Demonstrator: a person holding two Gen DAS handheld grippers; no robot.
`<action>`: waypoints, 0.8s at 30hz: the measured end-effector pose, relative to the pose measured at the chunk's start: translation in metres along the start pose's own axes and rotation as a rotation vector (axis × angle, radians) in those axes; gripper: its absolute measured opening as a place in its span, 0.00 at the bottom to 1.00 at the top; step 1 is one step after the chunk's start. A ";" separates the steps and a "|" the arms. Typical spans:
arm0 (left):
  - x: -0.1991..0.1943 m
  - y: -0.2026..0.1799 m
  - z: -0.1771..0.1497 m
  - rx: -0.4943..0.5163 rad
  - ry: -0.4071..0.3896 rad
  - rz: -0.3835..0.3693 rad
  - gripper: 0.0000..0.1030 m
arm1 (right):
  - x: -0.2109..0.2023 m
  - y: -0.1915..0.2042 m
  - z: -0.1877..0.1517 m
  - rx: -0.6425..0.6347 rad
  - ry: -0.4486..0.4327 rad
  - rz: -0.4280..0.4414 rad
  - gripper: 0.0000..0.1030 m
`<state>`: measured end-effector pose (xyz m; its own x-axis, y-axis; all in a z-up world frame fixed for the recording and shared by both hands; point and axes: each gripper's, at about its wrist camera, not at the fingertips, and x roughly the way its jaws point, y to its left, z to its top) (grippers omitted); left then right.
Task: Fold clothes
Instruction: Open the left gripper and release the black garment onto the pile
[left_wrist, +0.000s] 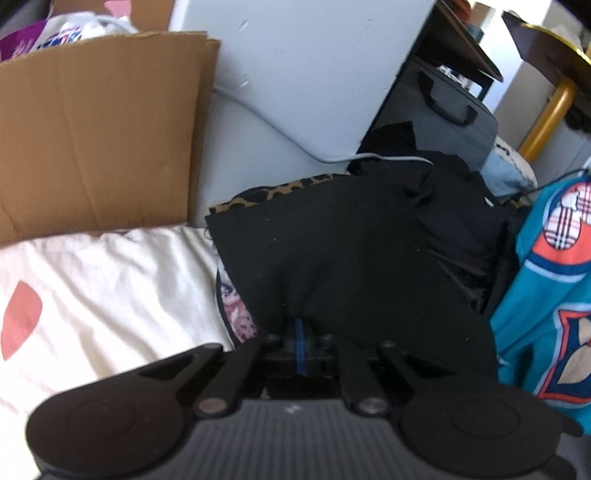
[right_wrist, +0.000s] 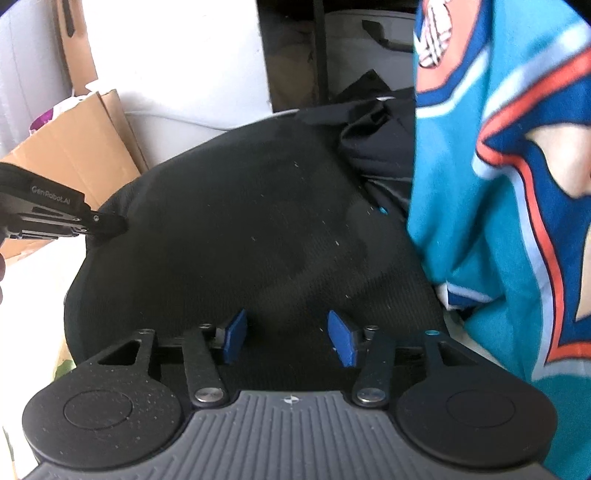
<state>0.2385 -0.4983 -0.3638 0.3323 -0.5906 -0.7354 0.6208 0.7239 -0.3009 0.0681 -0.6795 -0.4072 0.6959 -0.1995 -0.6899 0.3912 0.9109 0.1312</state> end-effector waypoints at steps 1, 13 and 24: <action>-0.002 0.000 -0.001 -0.002 -0.002 0.004 0.03 | 0.000 0.000 -0.002 0.003 0.004 -0.001 0.54; -0.055 -0.006 0.009 -0.051 0.080 0.064 0.04 | -0.028 -0.002 -0.007 0.030 0.165 0.016 0.54; -0.134 -0.038 0.041 0.006 0.126 0.140 0.71 | -0.096 0.003 0.053 0.085 0.178 0.011 0.83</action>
<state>0.1995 -0.4612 -0.2292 0.3246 -0.4344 -0.8402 0.5791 0.7936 -0.1866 0.0341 -0.6765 -0.3029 0.5859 -0.1164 -0.8020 0.4389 0.8775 0.1933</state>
